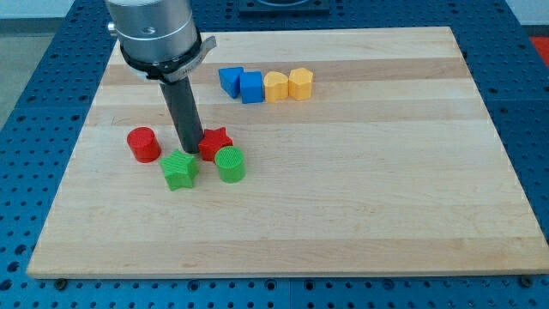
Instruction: Move red circle along with green star to the left of red star
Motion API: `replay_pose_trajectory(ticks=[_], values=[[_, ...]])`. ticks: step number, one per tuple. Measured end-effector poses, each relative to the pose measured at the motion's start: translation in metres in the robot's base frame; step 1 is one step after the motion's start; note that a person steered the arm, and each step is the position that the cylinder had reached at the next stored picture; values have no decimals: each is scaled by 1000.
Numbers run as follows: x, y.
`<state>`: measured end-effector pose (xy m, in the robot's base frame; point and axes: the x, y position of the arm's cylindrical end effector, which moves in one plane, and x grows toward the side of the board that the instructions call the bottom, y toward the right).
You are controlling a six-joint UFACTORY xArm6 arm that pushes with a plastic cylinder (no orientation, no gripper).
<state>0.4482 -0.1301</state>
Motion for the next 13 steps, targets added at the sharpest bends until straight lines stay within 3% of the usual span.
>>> replay_pose_trajectory(ticks=[2, 4, 6, 9, 12, 13], values=[[26, 0], [-44, 8], [-50, 12], [-30, 20], [37, 25], [38, 25]])
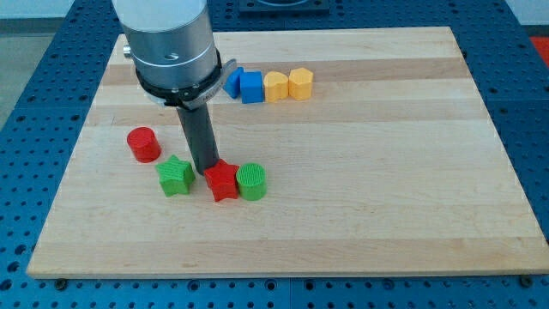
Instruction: Move red circle along with green star to the left of red star
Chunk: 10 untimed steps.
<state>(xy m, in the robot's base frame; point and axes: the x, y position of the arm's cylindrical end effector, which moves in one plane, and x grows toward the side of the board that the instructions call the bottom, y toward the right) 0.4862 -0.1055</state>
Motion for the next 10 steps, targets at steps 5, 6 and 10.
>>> replay_pose_trajectory(ticks=[5, 6, 10], values=[[-95, -94], [-76, -118], [39, -118]])
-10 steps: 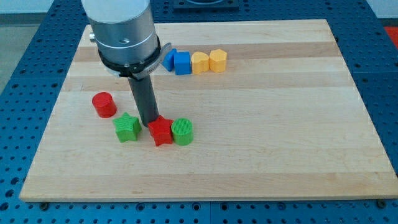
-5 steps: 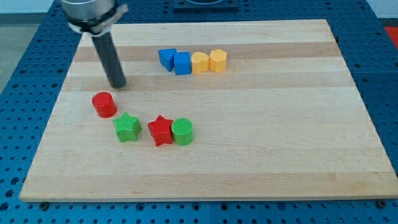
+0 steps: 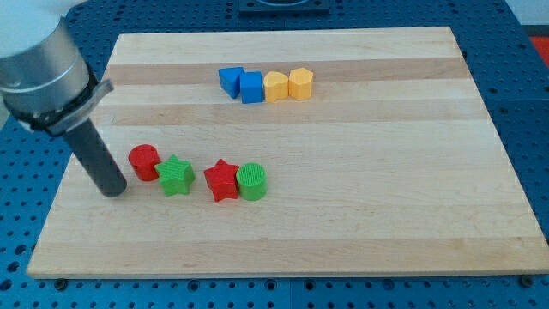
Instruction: Move red circle along with green star to the left of red star
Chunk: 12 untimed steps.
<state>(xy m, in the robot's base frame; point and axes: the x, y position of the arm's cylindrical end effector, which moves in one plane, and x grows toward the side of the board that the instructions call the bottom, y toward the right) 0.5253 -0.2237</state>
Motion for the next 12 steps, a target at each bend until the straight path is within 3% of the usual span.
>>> replay_pose_trajectory(ticks=[3, 7, 9, 10, 12], values=[[3, 0], [-112, -44], [-108, 4], [-57, 10], [-55, 10]])
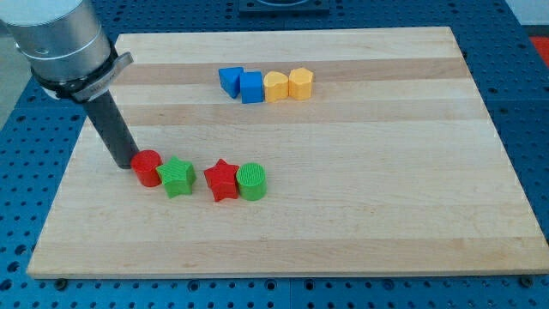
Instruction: Move red circle along with green star to the left of red star
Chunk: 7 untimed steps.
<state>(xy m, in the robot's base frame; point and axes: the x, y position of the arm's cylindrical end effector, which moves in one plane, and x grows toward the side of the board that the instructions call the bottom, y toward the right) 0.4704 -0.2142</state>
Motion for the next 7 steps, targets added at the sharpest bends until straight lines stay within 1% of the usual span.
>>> replay_pose_trajectory(ticks=[1, 2, 5, 6, 7], values=[[-9, 3], [-5, 3], [23, 3], [16, 6], [16, 21]])
